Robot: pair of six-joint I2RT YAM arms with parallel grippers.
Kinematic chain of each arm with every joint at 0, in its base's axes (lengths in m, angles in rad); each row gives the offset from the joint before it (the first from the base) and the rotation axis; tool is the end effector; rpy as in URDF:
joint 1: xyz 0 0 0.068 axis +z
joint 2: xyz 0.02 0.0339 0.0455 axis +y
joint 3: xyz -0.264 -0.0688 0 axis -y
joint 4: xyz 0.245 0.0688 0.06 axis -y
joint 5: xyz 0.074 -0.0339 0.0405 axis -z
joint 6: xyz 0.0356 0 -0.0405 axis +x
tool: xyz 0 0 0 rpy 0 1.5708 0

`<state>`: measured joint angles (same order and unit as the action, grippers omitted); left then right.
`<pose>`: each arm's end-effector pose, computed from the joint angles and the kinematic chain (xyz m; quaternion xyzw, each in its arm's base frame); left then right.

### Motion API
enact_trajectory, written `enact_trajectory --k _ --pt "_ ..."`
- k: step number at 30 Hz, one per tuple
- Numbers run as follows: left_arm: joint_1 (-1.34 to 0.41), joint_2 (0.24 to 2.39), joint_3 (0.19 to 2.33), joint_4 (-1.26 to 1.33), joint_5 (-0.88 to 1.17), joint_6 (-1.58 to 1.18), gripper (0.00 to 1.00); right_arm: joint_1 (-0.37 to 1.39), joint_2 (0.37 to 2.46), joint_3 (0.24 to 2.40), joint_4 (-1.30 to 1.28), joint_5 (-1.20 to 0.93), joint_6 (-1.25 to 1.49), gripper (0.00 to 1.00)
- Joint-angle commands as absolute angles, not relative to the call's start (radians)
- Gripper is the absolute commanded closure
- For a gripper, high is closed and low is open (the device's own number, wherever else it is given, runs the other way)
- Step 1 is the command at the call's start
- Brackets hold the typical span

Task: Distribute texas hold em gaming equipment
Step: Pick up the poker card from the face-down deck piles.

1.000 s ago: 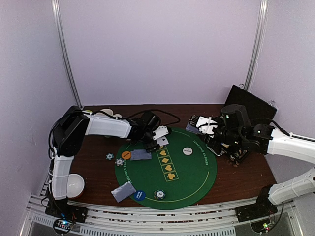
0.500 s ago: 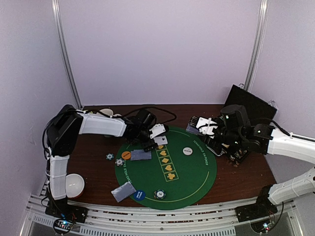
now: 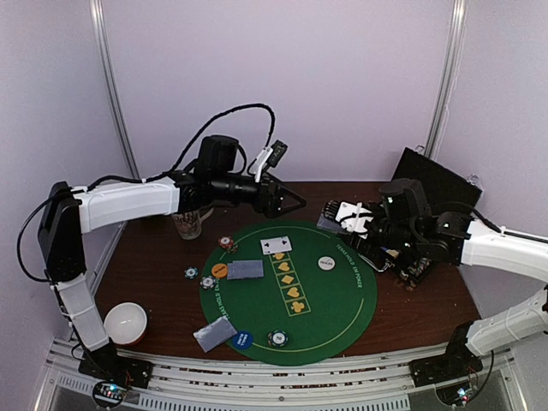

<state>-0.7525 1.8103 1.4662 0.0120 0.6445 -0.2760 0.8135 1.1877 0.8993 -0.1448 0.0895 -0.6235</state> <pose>0.2995 -0.3098 0.3104 0.3609 0.7071 -0.4954 0.3526 0.1896 0.1959 0.3003 -0.5359 0.6495 0.0135 0.5392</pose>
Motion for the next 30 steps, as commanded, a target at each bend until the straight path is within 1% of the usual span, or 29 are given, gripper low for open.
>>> enact_trajectory --k 1,5,8,14,19,20,23,24,27,30 --pt "-0.761 1.838 1.414 0.174 0.833 -0.533 0.05 0.833 1.223 0.94 -0.11 0.081 -0.63 0.53" --pt "-0.781 1.87 1.442 0.162 0.816 -0.542 0.04 0.843 1.251 0.948 -0.083 0.081 -0.633 0.53" --pt "-0.785 1.901 1.469 0.123 0.794 -0.538 0.06 0.853 1.27 0.957 -0.076 0.081 -0.636 0.53" --pt "-0.794 1.943 1.502 0.09 0.771 -0.525 0.18 0.869 1.293 0.968 -0.066 0.085 -0.64 0.53" --pt "-0.798 1.953 1.545 -0.042 0.732 -0.419 0.26 0.868 1.282 0.96 -0.064 0.1 -0.639 0.53" --pt "-0.798 1.945 1.537 -0.037 0.726 -0.415 0.29 0.869 1.279 0.955 -0.064 0.103 -0.64 0.53" --pt "-0.795 1.935 1.536 -0.046 0.699 -0.411 0.42 0.869 1.263 0.946 -0.064 0.118 -0.639 0.53" --pt "-0.792 1.934 1.537 -0.049 0.7 -0.411 0.44 0.868 1.259 0.944 -0.065 0.121 -0.639 0.53" --pt "-0.786 1.922 1.532 -0.055 0.698 -0.405 0.46 0.87 1.245 0.932 -0.067 0.126 -0.639 0.53" --pt "-0.784 1.916 1.533 -0.06 0.712 -0.393 0.45 0.869 1.242 0.93 -0.074 0.127 -0.64 0.53"
